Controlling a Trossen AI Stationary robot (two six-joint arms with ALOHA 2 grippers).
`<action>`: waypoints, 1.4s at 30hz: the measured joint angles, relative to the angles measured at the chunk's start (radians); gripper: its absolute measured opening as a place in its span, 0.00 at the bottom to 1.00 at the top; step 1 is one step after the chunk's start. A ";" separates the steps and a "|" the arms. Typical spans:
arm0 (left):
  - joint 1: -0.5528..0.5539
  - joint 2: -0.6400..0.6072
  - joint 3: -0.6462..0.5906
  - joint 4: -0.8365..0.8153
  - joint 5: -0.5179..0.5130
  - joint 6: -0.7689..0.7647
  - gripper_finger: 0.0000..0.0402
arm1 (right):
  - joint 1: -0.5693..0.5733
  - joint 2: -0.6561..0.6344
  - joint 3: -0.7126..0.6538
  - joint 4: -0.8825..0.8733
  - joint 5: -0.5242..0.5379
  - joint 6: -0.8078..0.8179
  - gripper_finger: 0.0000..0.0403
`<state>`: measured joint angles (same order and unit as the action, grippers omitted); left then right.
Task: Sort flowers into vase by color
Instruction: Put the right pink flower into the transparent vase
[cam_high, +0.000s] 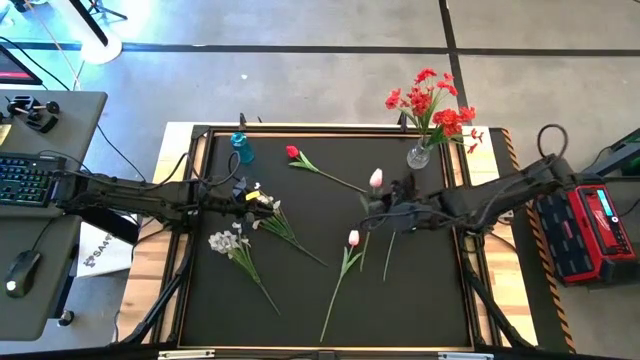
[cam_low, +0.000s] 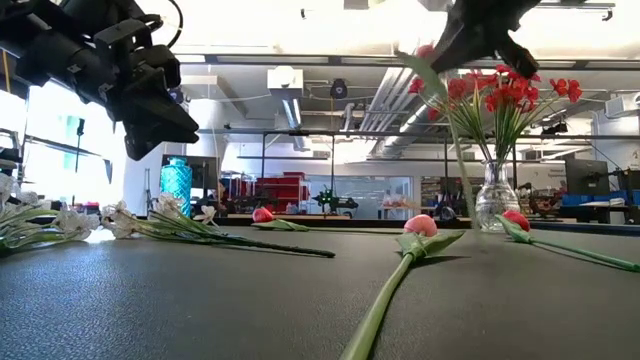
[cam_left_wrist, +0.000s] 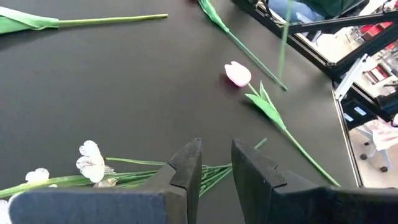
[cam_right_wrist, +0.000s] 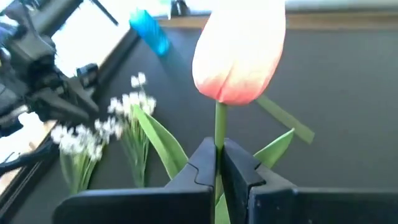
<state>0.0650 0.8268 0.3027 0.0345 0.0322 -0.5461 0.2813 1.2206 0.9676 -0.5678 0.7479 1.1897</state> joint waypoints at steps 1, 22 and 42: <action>0.000 0.000 0.000 0.009 0.000 0.000 0.18 | -0.002 -0.019 0.000 0.000 0.033 -0.041 0.00; 0.001 0.000 0.000 0.280 -0.255 0.112 0.18 | -0.218 -0.255 0.000 0.077 0.201 -0.784 0.00; 0.093 0.000 0.000 0.332 -0.313 0.112 0.18 | -0.453 -0.260 0.000 0.399 0.027 -1.284 0.00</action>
<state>0.1580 0.8268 0.3031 0.3660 -0.2810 -0.4336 -0.1719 0.9604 0.9676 -0.1692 0.7747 -0.0945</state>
